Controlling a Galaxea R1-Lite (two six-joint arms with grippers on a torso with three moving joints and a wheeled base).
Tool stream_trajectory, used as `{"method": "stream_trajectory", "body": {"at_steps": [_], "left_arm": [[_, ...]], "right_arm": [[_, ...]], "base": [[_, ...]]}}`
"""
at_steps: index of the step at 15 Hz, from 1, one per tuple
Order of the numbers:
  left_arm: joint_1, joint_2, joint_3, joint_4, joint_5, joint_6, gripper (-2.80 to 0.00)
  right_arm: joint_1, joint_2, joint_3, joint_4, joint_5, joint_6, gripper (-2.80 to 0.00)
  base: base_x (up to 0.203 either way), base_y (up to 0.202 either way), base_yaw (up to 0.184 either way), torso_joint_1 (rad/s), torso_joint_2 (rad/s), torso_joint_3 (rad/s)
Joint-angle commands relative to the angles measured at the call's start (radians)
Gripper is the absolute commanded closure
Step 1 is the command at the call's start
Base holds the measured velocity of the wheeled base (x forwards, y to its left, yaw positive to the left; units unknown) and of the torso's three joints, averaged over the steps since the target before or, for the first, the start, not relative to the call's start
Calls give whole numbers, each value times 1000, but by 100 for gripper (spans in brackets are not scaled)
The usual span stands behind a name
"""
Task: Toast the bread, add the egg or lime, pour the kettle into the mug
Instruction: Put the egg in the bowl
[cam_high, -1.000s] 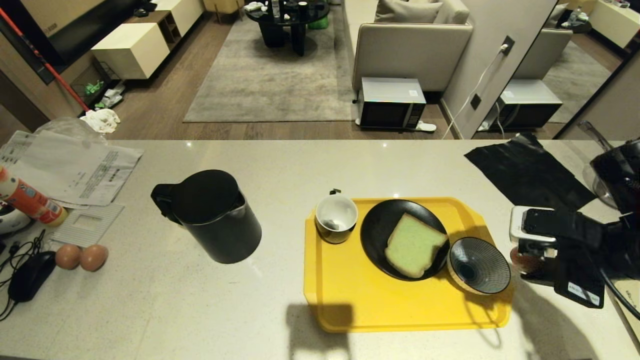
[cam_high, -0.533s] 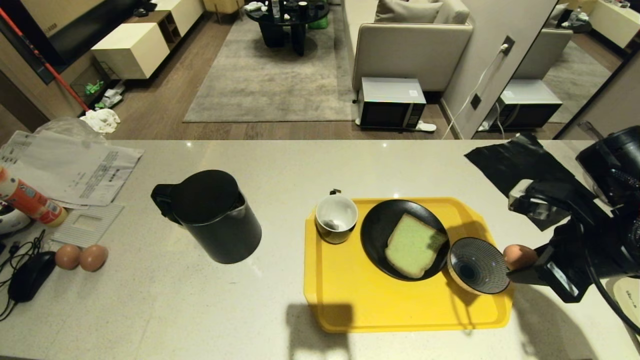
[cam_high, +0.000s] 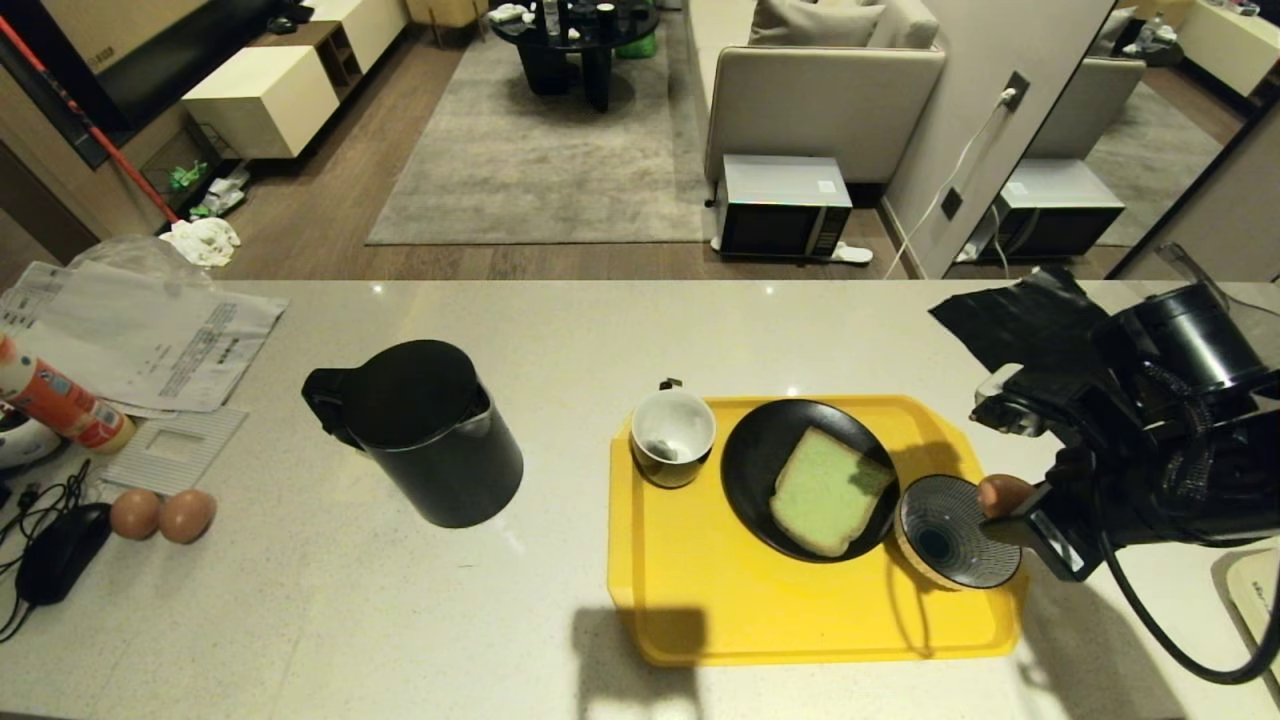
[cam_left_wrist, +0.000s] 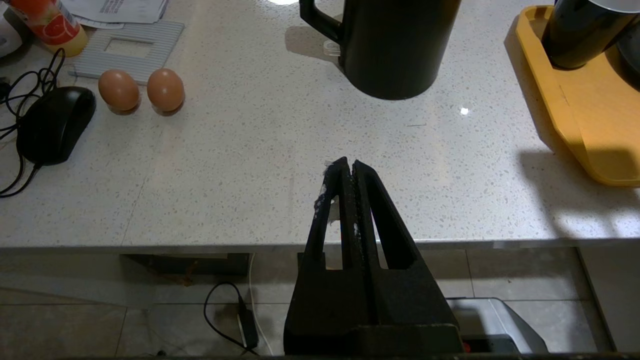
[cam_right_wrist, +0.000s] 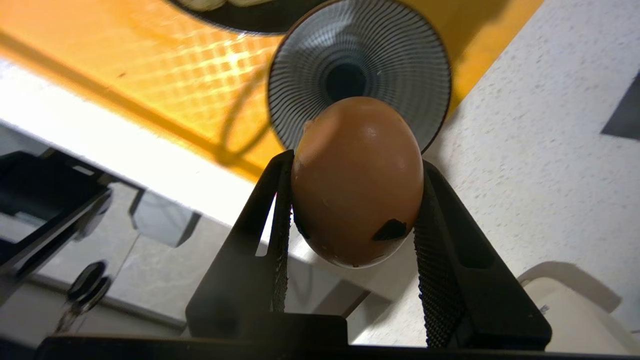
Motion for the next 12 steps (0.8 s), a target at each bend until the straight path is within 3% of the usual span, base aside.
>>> {"method": "stream_trajectory", "body": {"at_steps": [1, 12], "left_arm": [[0, -1, 0, -1, 0, 0, 0], [0, -1, 0, -1, 0, 0, 0]], "right_arm": [[-8, 97, -4, -53, -17, -21, 0], [-106, 327, -43, -158, -20, -104, 0]], "base": [[0, 0, 0, 0, 0, 0], [0, 0, 0, 0, 0, 0]]}}
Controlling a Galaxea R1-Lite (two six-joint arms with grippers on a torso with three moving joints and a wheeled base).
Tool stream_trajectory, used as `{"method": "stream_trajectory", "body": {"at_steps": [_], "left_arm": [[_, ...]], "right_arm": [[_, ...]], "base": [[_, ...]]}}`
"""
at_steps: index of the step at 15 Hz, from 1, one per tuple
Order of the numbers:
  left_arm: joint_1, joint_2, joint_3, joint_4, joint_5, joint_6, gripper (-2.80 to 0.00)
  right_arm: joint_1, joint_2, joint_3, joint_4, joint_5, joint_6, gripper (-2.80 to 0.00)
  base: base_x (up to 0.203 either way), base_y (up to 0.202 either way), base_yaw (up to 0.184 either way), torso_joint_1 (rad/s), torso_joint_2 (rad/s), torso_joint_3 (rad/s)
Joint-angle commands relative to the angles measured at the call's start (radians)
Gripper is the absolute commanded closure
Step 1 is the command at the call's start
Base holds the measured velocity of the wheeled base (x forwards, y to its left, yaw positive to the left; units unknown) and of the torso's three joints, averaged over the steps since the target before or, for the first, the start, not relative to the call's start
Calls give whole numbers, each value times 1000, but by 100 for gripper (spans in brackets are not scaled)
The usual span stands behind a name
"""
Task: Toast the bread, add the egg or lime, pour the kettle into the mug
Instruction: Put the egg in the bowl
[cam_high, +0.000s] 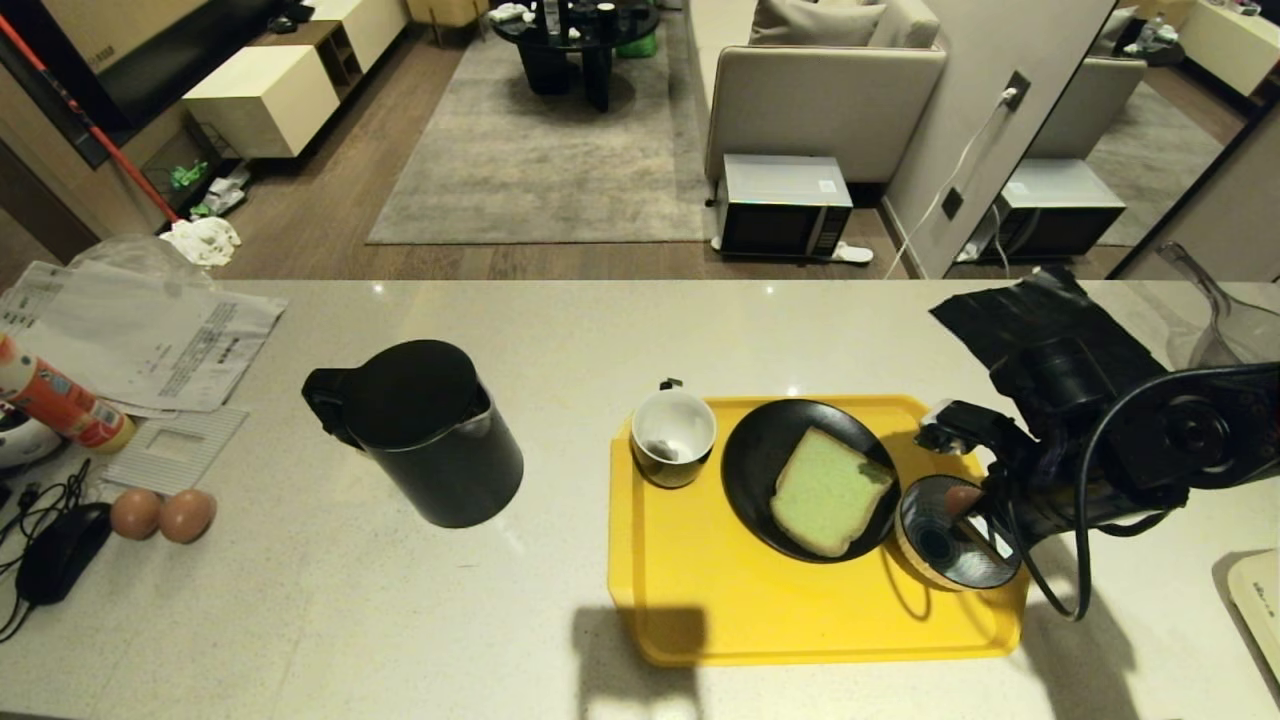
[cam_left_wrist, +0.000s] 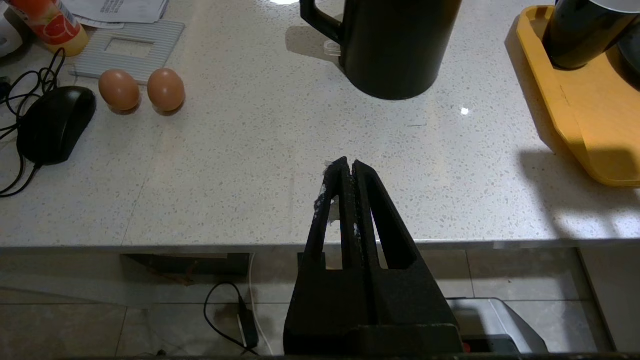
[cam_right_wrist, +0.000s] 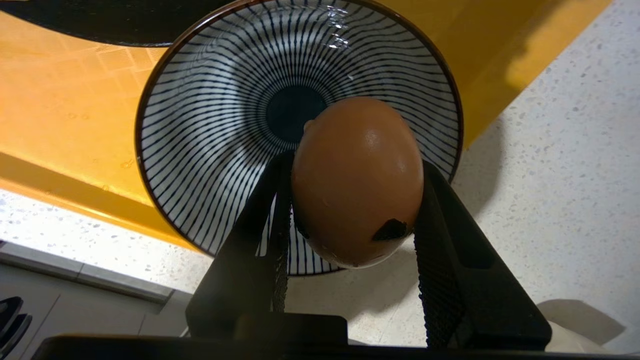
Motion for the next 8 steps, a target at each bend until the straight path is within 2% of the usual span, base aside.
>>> {"method": "stream_trajectory", "body": {"at_steps": [1, 6, 7, 8], "left_arm": [[0, -1, 0, 0, 0, -1, 0], [0, -1, 0, 0, 1, -1, 0], [0, -1, 0, 0, 0, -1, 0], [0, -1, 0, 0, 0, -1, 0]], "right_arm": [[-8, 50, -7, -11, -1, -4, 0], [-22, 76, -22, -21, -1, -21, 0], [-27, 78, -24, -21, -1, -21, -15], [-29, 78, -26, -21, -1, -26, -280]], "base": [[0, 0, 0, 0, 0, 0], [0, 0, 0, 0, 0, 0], [0, 0, 0, 0, 0, 0], [0, 0, 0, 0, 0, 0]]}}
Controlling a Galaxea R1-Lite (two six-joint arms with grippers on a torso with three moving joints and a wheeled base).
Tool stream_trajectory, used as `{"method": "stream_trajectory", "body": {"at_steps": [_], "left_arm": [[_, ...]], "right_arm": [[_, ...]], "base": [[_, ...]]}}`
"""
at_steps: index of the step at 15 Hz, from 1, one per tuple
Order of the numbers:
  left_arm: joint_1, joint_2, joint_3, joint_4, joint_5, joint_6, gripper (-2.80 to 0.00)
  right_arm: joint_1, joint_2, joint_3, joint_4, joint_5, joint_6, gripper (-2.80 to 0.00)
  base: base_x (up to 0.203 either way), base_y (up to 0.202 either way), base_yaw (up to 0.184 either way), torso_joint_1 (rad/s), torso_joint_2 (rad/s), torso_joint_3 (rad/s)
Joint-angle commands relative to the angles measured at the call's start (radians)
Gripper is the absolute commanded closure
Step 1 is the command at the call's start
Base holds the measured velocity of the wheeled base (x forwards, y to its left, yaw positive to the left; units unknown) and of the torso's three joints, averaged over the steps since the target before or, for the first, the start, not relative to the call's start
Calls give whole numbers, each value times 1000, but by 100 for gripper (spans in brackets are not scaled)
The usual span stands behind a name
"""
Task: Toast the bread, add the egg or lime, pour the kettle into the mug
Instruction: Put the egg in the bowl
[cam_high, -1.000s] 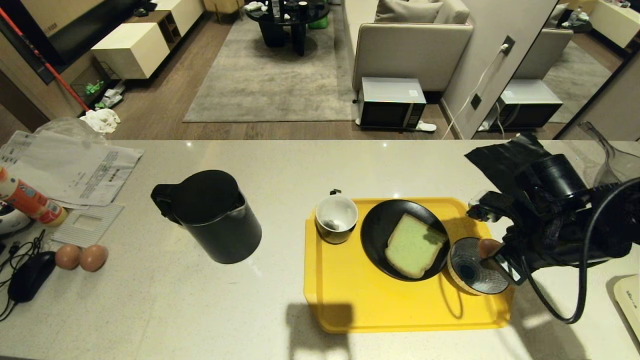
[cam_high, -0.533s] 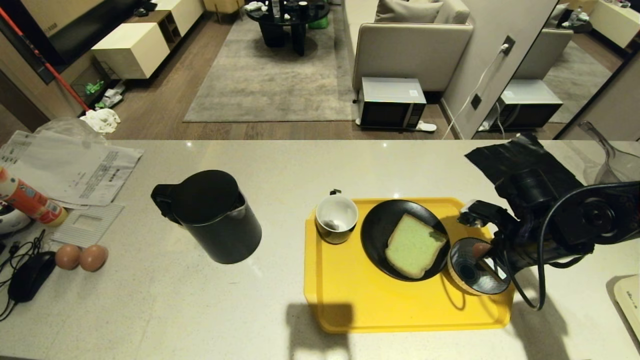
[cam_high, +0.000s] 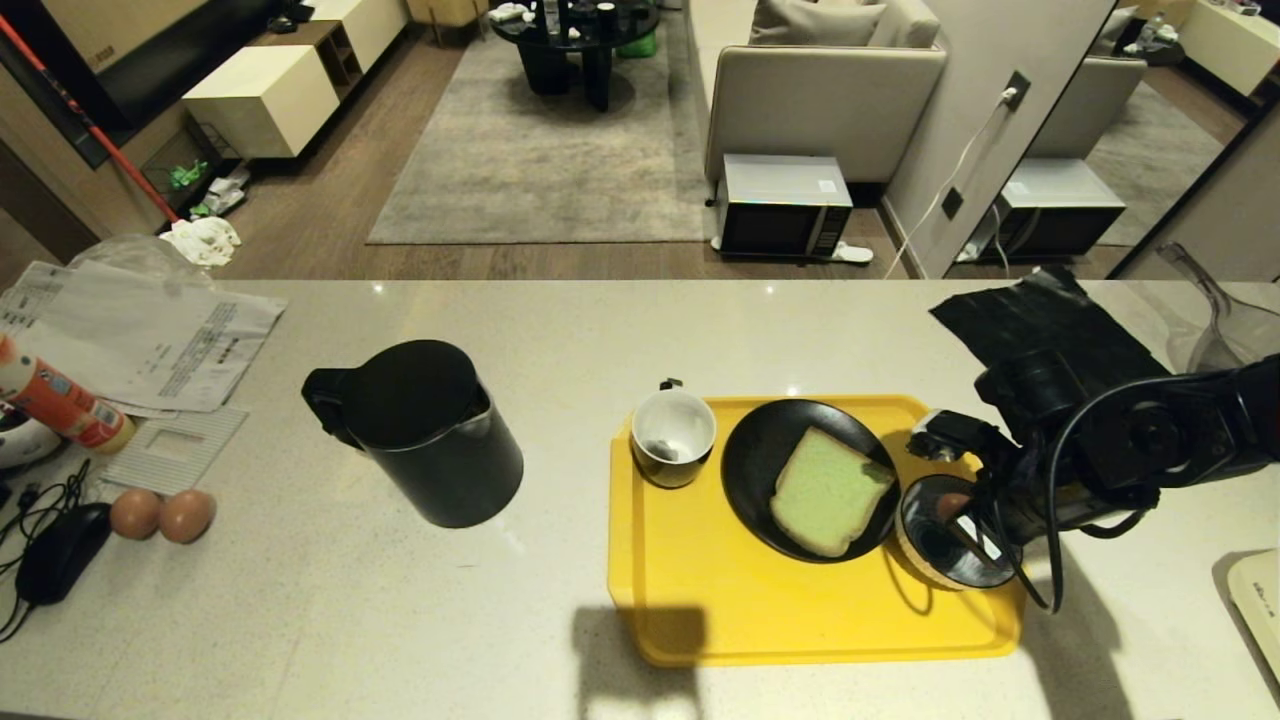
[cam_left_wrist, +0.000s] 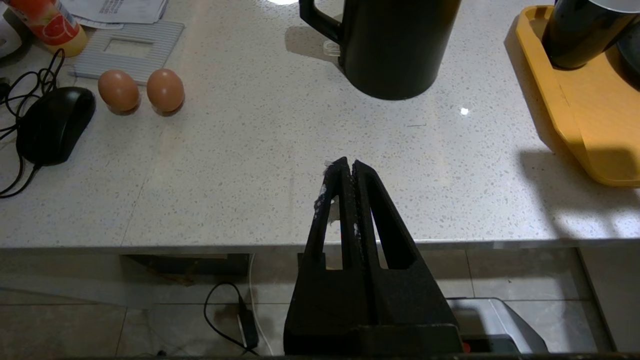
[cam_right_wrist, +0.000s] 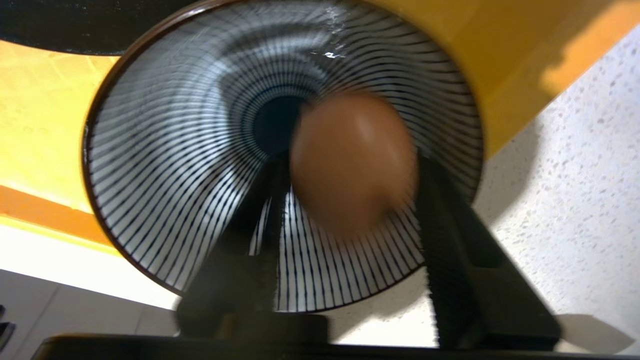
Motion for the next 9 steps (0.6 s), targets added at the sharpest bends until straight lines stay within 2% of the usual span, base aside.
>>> {"method": "stream_trajectory", "body": {"at_steps": [1, 9], "left_arm": [[0, -1, 0, 0, 0, 1, 0], [0, -1, 0, 0, 0, 0, 0]], "right_arm": [[-7, 6, -5, 1, -2, -6, -280], [-17, -49, -6, 1, 1, -5, -280]], "base": [[0, 0, 0, 0, 0, 0], [0, 0, 0, 0, 0, 0]]}}
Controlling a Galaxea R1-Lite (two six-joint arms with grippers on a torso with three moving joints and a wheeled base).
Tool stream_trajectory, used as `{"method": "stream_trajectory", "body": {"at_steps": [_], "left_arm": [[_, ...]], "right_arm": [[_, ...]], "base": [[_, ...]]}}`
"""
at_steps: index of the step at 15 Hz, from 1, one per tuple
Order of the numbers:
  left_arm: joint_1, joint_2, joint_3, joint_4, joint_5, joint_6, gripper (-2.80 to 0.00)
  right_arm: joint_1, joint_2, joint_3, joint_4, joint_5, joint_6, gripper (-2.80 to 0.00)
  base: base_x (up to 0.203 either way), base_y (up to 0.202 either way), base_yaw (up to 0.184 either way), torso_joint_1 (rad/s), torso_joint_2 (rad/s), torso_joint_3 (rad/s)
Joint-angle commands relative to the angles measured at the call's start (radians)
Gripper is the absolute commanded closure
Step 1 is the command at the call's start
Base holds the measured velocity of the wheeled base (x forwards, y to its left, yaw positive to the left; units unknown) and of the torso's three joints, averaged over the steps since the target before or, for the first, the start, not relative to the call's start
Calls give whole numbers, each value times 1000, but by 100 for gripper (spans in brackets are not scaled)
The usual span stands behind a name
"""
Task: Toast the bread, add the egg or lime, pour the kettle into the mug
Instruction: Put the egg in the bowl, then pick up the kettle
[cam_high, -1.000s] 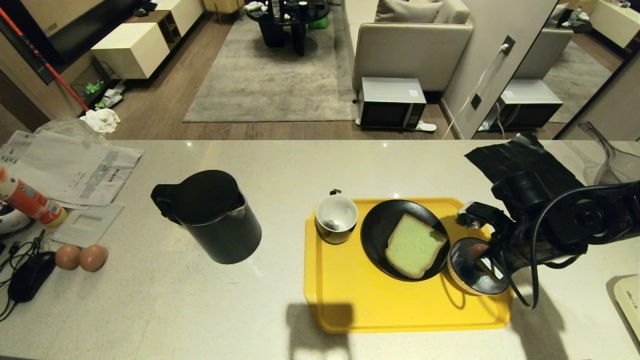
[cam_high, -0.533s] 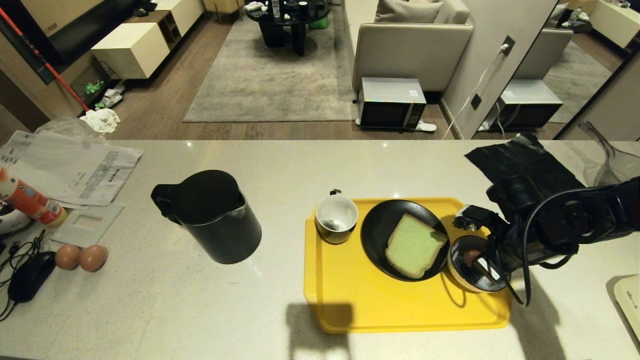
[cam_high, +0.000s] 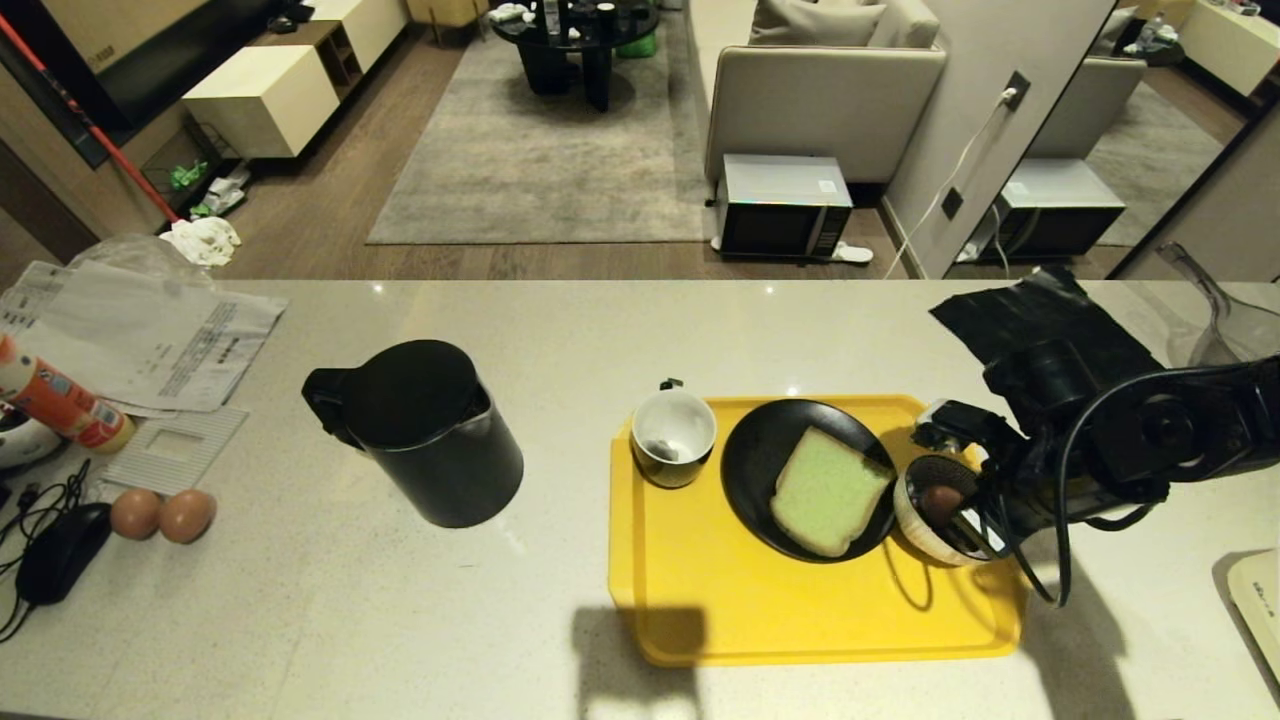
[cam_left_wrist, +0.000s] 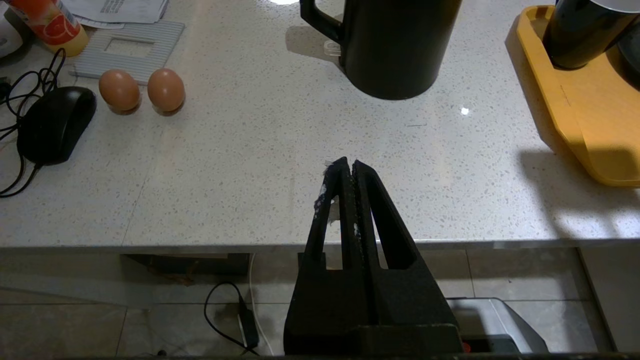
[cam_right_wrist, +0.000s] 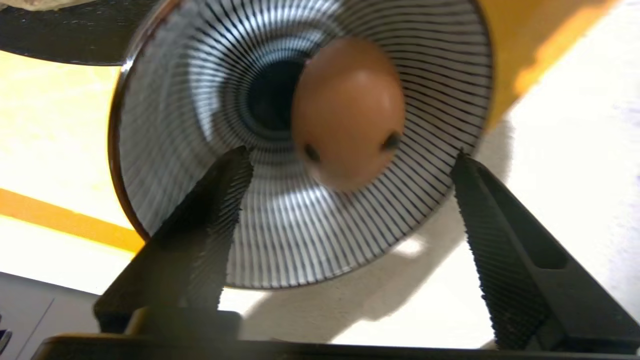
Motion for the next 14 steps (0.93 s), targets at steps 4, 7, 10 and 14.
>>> {"method": "stream_trajectory", "body": {"at_steps": [4, 7, 10, 14], "left_arm": [[0, -1, 0, 0, 0, 0, 0], [0, -1, 0, 0, 0, 1, 0], [0, -1, 0, 0, 0, 1, 0], [0, -1, 0, 0, 0, 0, 0]], "right_arm": [[-13, -58, 9, 1, 2, -3, -280], [-13, -87, 21, 1, 4, -3, -280], [-13, -119, 29, 1, 4, -3, -280], [-18, -175, 25, 1, 2, -3, -280]], "base": [[0, 0, 0, 0, 0, 0], [0, 0, 0, 0, 0, 0], [0, 0, 0, 0, 0, 0], [0, 0, 0, 0, 0, 0]]}}
